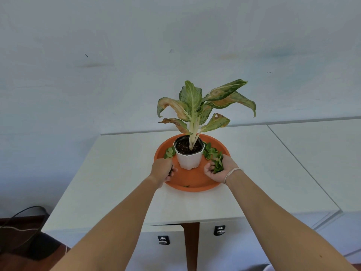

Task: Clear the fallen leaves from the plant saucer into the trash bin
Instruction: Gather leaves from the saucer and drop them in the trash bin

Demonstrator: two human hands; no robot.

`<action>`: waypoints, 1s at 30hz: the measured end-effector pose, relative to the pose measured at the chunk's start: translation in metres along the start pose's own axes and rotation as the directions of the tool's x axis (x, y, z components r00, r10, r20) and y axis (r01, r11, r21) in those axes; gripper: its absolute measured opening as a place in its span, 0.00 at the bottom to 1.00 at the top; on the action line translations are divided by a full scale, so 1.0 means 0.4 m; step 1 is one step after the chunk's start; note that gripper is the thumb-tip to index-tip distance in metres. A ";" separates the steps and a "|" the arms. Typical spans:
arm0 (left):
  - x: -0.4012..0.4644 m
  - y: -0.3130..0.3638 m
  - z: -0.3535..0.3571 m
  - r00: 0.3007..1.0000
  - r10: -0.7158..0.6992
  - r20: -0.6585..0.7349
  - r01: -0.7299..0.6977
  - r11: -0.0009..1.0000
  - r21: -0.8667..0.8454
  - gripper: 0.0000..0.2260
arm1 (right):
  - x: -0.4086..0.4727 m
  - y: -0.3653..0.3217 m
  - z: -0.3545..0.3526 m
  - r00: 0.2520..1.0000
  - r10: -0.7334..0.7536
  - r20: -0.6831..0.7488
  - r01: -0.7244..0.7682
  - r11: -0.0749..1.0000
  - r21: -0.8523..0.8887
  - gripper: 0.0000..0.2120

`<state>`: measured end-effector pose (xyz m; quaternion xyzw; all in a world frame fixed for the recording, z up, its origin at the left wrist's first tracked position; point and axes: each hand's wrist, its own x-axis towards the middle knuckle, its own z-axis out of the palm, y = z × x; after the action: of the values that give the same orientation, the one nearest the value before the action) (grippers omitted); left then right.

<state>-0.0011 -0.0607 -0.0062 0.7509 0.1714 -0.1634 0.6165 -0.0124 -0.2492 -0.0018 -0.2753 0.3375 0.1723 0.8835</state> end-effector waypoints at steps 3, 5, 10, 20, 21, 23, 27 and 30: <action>-0.006 -0.004 0.004 0.998 0.057 0.022 -0.059 0.989 0.135 0.12 | -0.006 0.003 0.000 1.000 -0.003 -0.015 0.004 0.998 0.065 0.14; -0.001 -0.009 0.007 0.991 0.131 0.038 -0.137 0.951 0.278 0.14 | -0.007 0.002 -0.004 1.000 0.000 0.010 -0.001 0.995 0.104 0.10; 0.008 -0.012 0.024 0.975 0.190 0.115 -0.222 0.847 0.483 0.15 | 0.004 -0.007 -0.016 0.999 0.012 0.041 -0.014 0.999 0.048 0.11; 0.033 -0.018 0.046 0.945 0.105 0.311 -0.327 0.372 0.869 0.16 | 0.015 -0.021 -0.050 1.000 0.008 0.010 -0.007 0.995 -0.097 0.15; 0.035 -0.017 0.047 0.946 0.083 0.314 -0.323 0.344 0.882 0.19 | 0.016 -0.022 -0.054 1.000 0.003 0.006 -0.002 0.995 -0.102 0.14; 0.039 -0.019 0.051 0.944 0.078 0.320 -0.328 0.311 0.892 0.24 | 0.019 -0.023 -0.062 1.000 -0.011 -0.002 0.010 0.994 -0.113 0.13; 0.041 -0.023 0.064 0.944 0.101 0.314 -0.329 0.249 0.911 0.25 | 0.021 -0.020 -0.072 1.000 -0.025 -0.016 0.023 0.990 -0.142 0.14; 0.035 -0.019 0.071 0.949 0.098 0.299 -0.314 0.215 0.925 0.15 | 0.021 -0.019 -0.077 0.999 -0.033 -0.016 0.030 0.987 -0.159 0.14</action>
<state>0.0069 -0.0863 -0.0244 0.9674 -0.1215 -0.2156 0.0547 -0.0183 -0.2726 -0.0239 -0.3518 0.3266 0.1820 0.8581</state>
